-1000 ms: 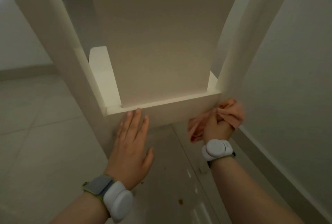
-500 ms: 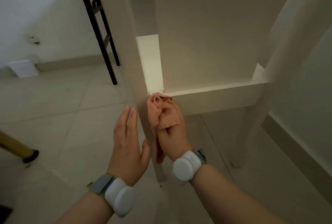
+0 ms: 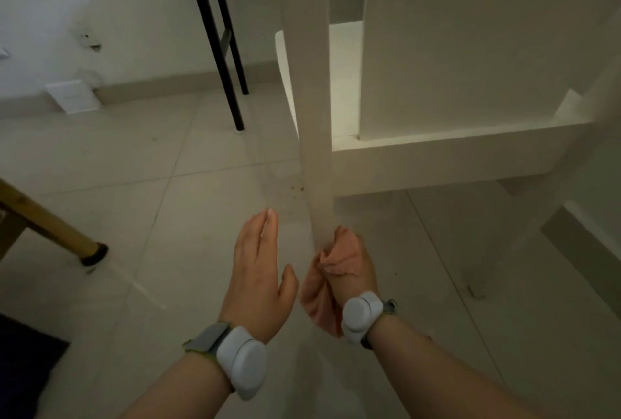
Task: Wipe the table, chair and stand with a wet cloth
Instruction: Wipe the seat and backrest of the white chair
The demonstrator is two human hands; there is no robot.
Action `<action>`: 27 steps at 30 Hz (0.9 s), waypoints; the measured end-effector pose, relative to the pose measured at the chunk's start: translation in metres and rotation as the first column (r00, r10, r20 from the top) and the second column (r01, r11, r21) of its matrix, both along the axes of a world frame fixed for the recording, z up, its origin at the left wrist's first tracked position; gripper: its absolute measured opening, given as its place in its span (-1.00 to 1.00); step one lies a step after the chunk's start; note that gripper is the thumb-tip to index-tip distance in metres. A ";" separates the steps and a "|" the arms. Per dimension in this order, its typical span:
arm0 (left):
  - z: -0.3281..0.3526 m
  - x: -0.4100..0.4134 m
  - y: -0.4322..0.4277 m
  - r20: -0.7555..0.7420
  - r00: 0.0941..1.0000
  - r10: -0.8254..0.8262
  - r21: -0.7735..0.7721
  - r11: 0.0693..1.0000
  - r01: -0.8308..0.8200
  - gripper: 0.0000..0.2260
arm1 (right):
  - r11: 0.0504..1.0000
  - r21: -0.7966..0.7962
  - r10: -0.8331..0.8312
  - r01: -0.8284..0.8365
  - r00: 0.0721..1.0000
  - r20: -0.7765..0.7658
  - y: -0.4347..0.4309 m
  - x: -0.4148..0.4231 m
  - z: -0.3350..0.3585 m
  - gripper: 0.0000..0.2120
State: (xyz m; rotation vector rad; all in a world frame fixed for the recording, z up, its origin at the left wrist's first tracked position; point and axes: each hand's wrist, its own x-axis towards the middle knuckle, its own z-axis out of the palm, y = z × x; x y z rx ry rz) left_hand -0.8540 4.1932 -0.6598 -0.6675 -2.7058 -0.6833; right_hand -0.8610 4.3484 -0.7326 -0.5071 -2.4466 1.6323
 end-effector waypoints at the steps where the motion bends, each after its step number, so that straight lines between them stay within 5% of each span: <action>1: -0.003 0.001 -0.003 0.011 1.000 0.002 -0.006 1.000 -0.002 -0.38 | 1.000 0.005 0.010 -0.010 0.997 0.075 0.000 0.002 -0.009 -0.66; 3: -0.007 0.004 -0.008 0.041 0.999 0.001 -0.025 1.000 0.000 -0.38 | 0.995 0.009 0.096 -0.103 0.955 0.280 0.000 0.005 -0.016 -0.52; 5: -0.009 0.005 -0.012 0.064 0.998 0.017 -0.024 1.000 -0.015 -0.38 | 0.998 0.025 0.053 -0.066 0.938 0.342 0.000 0.004 -0.020 -0.64; 8: -0.010 0.008 -0.020 0.117 0.993 0.024 0.007 1.000 -0.025 -0.39 | 0.996 -0.061 -0.044 0.065 0.954 0.297 -0.006 0.003 -0.010 -0.78; 13: 0.003 0.023 -0.023 0.235 0.971 0.041 0.133 0.988 -0.073 -0.40 | 0.939 -0.302 -0.146 0.166 0.986 0.087 -0.014 -0.001 0.046 -0.56; 19: 0.047 0.043 -0.033 0.438 0.895 0.086 0.164 0.971 -0.174 -0.43 | 0.942 -0.211 -0.263 0.262 0.965 0.026 -0.022 0.018 0.124 -0.50; 23: 0.094 0.054 -0.050 0.546 0.836 0.054 0.162 0.972 -0.169 -0.51 | 0.919 -0.348 -0.146 0.186 0.980 0.138 -0.036 0.054 0.172 -0.76; 27: 0.169 0.077 -0.071 0.682 0.732 0.001 0.203 0.960 -0.191 -0.51 | 0.905 -0.426 0.109 0.007 0.963 0.248 -0.063 0.094 0.238 -0.79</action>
